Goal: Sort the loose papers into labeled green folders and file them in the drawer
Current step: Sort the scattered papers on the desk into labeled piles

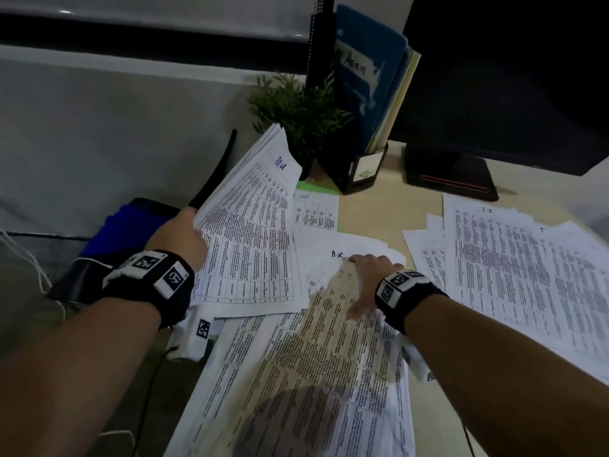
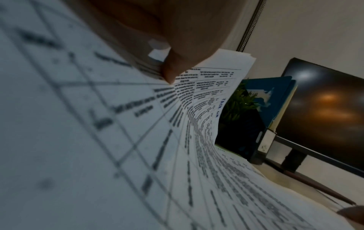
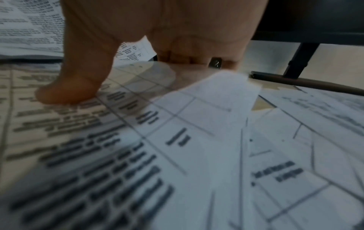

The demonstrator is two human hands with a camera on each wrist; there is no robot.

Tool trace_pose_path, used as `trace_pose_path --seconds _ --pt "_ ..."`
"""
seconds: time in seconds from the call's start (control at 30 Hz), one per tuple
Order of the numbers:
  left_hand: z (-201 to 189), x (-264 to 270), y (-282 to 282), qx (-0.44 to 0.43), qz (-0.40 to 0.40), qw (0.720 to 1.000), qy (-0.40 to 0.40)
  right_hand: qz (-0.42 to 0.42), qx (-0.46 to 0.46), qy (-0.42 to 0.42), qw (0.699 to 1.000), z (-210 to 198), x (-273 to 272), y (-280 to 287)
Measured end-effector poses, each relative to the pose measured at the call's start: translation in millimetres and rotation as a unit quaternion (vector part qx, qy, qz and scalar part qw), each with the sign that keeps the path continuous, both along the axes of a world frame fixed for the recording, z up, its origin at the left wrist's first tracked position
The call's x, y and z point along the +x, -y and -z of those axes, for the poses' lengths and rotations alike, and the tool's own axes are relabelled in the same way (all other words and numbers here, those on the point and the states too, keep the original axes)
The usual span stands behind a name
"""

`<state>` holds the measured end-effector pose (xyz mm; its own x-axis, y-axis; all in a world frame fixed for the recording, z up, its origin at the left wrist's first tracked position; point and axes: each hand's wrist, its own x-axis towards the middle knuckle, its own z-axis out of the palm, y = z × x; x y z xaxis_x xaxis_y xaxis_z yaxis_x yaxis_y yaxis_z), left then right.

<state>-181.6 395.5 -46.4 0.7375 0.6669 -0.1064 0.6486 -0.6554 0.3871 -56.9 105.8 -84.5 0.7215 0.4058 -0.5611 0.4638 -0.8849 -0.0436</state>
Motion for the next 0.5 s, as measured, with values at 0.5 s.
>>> trace_pose_path --seconds 0.5 --pt "-6.1 -3.8 3.9 0.059 0.035 0.997 0.031 -0.048 -0.020 -0.006 0.999 -22.5 20.8 14.5"
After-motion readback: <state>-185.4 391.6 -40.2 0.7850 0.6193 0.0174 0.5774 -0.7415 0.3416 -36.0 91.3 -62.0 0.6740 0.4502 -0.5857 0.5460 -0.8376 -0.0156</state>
